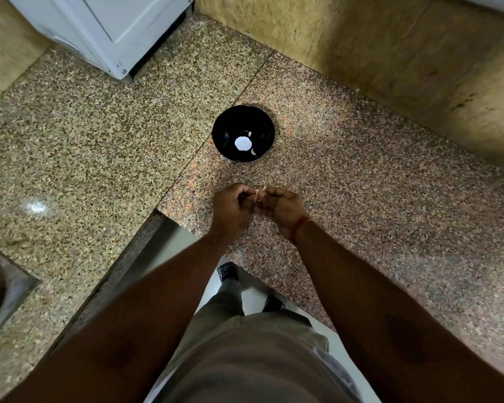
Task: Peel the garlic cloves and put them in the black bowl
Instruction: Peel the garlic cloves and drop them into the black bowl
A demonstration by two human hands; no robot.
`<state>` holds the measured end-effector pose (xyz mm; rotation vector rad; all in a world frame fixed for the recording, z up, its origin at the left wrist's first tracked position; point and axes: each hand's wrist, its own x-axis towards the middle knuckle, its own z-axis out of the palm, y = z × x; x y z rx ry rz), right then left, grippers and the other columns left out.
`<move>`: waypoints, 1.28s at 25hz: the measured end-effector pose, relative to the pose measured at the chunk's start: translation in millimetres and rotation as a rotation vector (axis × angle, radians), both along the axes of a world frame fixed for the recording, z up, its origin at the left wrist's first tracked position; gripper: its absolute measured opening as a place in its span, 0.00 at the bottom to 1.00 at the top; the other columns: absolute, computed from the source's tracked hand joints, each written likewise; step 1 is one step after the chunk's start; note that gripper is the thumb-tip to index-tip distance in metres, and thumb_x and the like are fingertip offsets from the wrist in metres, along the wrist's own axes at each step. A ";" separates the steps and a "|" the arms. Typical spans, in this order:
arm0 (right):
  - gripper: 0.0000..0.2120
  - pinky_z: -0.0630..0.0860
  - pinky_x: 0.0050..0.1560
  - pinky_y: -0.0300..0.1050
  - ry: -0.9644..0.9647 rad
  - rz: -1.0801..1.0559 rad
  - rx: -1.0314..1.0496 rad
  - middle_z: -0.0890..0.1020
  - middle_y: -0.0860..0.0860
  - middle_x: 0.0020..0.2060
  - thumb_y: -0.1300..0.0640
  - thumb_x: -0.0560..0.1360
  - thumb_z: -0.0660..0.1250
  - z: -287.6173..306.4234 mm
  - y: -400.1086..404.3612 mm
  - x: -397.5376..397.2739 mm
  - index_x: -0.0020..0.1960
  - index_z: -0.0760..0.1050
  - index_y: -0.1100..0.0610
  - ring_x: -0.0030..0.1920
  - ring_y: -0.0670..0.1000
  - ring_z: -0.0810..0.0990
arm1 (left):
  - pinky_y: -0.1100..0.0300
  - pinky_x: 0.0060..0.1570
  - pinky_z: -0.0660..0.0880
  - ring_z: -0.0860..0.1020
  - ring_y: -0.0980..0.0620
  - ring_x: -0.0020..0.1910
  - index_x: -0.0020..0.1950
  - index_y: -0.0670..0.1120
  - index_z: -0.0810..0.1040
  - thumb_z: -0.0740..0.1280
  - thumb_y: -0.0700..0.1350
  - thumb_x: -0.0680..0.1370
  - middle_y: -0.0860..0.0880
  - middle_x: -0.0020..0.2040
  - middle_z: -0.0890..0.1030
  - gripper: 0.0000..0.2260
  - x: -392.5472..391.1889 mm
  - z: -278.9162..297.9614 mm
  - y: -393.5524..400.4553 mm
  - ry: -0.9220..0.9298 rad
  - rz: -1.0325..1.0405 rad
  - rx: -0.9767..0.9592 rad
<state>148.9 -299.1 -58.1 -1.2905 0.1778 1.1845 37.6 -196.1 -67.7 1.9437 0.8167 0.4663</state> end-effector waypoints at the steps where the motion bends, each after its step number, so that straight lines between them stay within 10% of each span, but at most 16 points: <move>1: 0.07 0.85 0.50 0.49 0.008 -0.006 0.002 0.84 0.59 0.46 0.67 0.78 0.70 -0.9 -0.5 -0.7 0.55 0.79 0.67 0.47 0.54 0.84 | 0.67 0.40 0.75 0.81 0.60 0.39 0.45 0.43 0.84 0.74 0.34 0.74 0.52 0.41 0.84 0.05 0.9 1.3 0.1 -0.003 -0.005 0.013; 16: 0.16 0.85 0.50 0.52 0.020 -0.098 -0.070 0.83 0.68 0.55 0.68 0.77 0.72 -7.5 2.2 -4.9 0.62 0.77 0.72 0.52 0.61 0.84 | 0.53 0.39 0.75 0.77 0.50 0.40 0.45 0.43 0.80 0.71 0.35 0.74 0.48 0.42 0.79 0.04 2.1 1.0 -11.2 0.030 -0.046 0.150; 21: 0.04 0.85 0.44 0.46 0.010 -0.043 -0.069 0.85 0.62 0.48 0.68 0.77 0.71 0.8 -0.5 -2.7 0.52 0.81 0.66 0.48 0.57 0.85 | 0.49 0.39 0.74 0.76 0.49 0.40 0.43 0.45 0.77 0.71 0.36 0.75 0.48 0.41 0.77 0.05 2.4 -2.7 -12.4 0.088 -0.018 0.115; 32: 0.09 0.84 0.54 0.57 -0.018 -0.037 -0.140 0.86 0.63 0.51 0.71 0.73 0.74 -1.7 -8.4 4.6 0.52 0.79 0.66 0.47 0.58 0.86 | 0.58 0.36 0.69 0.72 0.52 0.38 0.43 0.44 0.76 0.67 0.46 0.80 0.48 0.42 0.74 0.09 1.0 2.8 -16.1 0.140 -0.152 0.218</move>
